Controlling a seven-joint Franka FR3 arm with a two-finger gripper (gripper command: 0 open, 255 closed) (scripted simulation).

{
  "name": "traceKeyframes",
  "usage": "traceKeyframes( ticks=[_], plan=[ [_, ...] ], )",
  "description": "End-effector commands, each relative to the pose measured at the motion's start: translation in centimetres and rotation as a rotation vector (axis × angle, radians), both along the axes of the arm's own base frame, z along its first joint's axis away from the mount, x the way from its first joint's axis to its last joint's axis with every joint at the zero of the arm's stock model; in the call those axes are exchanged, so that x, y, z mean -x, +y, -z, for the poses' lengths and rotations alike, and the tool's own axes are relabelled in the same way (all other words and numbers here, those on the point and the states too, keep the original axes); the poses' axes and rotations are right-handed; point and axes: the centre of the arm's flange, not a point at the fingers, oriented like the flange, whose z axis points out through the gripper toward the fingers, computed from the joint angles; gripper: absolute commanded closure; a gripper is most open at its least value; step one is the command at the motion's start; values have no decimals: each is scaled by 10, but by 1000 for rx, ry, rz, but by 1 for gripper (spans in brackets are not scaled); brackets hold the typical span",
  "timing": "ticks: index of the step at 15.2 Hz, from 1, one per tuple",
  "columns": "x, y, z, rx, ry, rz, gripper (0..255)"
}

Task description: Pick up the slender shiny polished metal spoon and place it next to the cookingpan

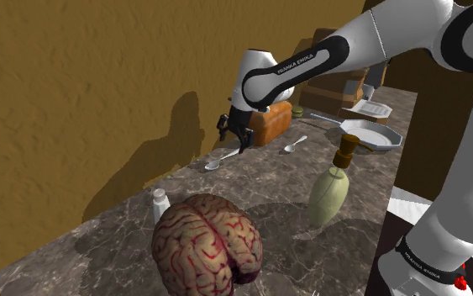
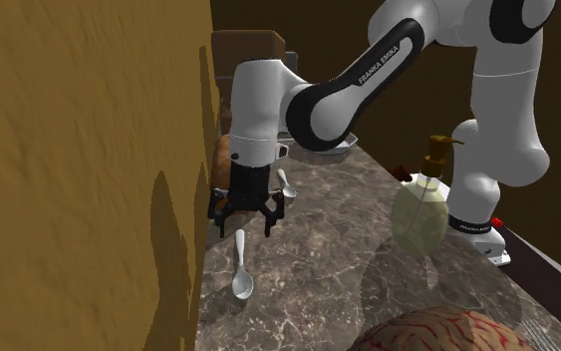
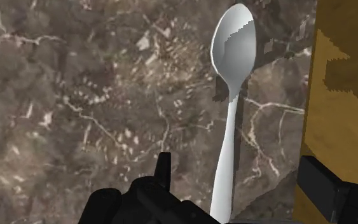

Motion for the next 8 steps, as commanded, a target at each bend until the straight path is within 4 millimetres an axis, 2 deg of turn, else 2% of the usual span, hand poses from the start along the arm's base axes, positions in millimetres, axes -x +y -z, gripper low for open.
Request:
traceKeyframes(
  ticks=[1,6,8],
  plan=[
    [-6,3,11,-1,-1,18,0],
    [-10,7,37,-1,-1,18,0],
    [-10,7,40,-1,-1,18,0]
  ],
)
